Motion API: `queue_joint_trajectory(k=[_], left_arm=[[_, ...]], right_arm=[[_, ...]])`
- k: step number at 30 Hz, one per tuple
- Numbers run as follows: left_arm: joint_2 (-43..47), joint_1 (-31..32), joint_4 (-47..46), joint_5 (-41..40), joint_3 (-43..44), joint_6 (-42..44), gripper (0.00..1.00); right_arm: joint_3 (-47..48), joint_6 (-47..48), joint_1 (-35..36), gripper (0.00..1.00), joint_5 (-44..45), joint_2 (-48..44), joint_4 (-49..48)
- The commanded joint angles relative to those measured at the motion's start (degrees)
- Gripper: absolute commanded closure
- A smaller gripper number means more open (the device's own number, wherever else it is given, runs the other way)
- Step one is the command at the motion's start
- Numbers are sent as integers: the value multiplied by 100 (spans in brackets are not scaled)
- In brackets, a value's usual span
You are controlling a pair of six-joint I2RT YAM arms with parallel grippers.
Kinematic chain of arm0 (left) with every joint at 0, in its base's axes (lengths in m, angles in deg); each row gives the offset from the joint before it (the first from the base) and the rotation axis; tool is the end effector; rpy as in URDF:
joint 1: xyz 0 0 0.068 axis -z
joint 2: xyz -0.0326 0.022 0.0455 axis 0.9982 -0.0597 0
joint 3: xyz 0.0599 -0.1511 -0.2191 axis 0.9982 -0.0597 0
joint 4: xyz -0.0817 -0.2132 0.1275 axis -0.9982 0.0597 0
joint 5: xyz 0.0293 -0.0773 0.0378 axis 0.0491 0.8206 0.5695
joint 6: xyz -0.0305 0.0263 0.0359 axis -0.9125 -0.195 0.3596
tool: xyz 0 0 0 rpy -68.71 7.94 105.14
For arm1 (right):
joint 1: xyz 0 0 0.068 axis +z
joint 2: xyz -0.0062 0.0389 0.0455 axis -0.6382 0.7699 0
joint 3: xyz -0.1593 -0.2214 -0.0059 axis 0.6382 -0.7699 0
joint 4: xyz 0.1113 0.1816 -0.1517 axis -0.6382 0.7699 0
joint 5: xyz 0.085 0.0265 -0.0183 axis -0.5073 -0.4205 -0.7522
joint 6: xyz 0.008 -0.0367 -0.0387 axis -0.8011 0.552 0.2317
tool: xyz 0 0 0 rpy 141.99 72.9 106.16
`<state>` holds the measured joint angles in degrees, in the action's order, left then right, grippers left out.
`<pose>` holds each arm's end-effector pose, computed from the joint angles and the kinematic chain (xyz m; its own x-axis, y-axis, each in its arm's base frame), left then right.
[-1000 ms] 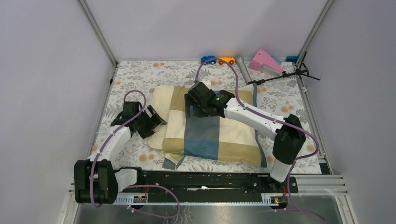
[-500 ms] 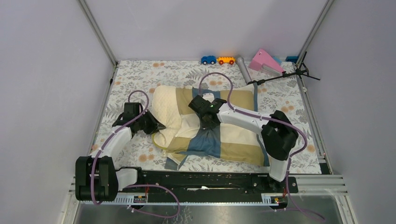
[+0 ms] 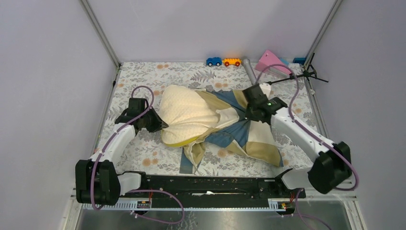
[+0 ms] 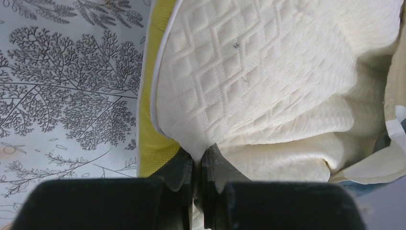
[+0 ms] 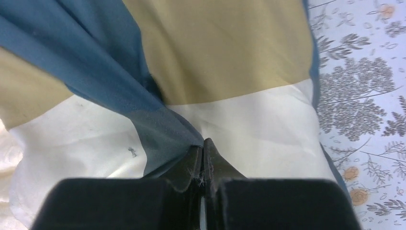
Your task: Remove the pillowcase from the pillow
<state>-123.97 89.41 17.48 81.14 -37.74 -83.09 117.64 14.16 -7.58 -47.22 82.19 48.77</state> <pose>0.2292 -0.0218 0.2173 -0.7804 -0.5369 -0.3204 -0.3149 0.7802 -0.5405 0.2551 0.1440 0.2804 -0.7384 0.1783 -0.6503 0.1571 0.9834 0.0912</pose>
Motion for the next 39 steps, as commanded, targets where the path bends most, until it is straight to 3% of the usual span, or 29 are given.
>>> queue_joint_trajectory(k=[1,6,11,15,20,25,27,29,31,34,39], left_arm=[[-116,-168,-40,-1062,357,220,100],[-115,-164,-178,-890,454,138,100],[189,-164,-684,84,605,176,100],[222,72,-1226,962,749,-143,100],[181,619,-1564,1258,1243,-232,100],[186,675,-1607,1468,1875,-330,100],[206,650,-1268,1131,2227,-250,100],[262,540,-710,516,2569,-121,100],[330,491,137,-728,2991,31,100],[443,482,1140,-2825,3146,-24,100],[737,482,1614,-4495,2662,-105,100]], right_arm=[[-283,754,-629,100,832,-859,183],[-100,853,-632,100,466,-924,128],[-82,1176,-632,100,-1167,-897,-381],[-287,1194,-623,100,-3162,-820,-1260],[57,966,-623,100,-3390,-155,-1117],[248,972,-624,100,-3196,324,-633],[303,934,-625,100,-2527,417,-259],[319,673,-666,100,-1328,451,272],[285,416,-850,100,-426,445,708],[153,359,-1387,100,124,325,995],[0,136,-1913,100,894,-65,1245]])
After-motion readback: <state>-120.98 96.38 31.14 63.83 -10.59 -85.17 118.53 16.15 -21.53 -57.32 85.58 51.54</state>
